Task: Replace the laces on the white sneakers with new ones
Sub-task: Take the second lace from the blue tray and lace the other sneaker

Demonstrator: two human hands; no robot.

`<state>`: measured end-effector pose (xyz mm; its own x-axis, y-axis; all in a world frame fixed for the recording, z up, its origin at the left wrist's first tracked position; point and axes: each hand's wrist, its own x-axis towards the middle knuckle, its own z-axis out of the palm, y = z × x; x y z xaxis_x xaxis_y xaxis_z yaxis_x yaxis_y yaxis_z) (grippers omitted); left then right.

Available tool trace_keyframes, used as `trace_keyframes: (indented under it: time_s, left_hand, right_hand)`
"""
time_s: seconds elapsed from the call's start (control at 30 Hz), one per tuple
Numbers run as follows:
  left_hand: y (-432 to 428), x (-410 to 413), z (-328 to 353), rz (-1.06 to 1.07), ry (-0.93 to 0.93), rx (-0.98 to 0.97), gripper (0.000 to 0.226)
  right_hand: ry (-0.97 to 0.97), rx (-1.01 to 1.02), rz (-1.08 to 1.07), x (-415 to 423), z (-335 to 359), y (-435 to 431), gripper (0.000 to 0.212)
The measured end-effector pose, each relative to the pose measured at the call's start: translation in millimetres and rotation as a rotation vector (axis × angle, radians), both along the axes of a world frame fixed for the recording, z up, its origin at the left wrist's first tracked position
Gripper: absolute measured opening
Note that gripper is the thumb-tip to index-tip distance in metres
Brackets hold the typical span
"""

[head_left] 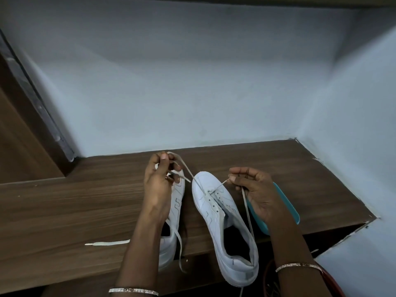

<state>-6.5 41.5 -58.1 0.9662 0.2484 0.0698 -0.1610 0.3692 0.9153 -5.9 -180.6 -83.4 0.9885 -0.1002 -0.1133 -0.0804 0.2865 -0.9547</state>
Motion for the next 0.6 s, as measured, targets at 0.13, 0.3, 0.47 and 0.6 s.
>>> trace_keyframes:
  time_s: [0.13,0.3,0.47,0.6]
  left_hand:
    - [-6.3,1.6,-14.6,0.063,-0.057,0.630,0.024]
    - [-24.3,0.5,-35.3,-0.120,-0.288,1.167,0.033]
    - [-25.9,4.7,-42.5,-0.191,-0.239,1.045,0.011]
    - [-23.2,6.4,-46.6,-0.127,-0.157,1.020,0.008]
  right_hand:
    - [-0.023,0.034,0.071,-0.3,4.7,8.4,0.024]
    - [-0.059,-0.035,0.222,-3.1,10.7,20.4,0.026]
    - [-0.078,-0.117,0.230,-4.1,10.4,14.3,0.027]
    - [-0.069,-0.155,0.227,-4.2,10.1,9.4,0.027]
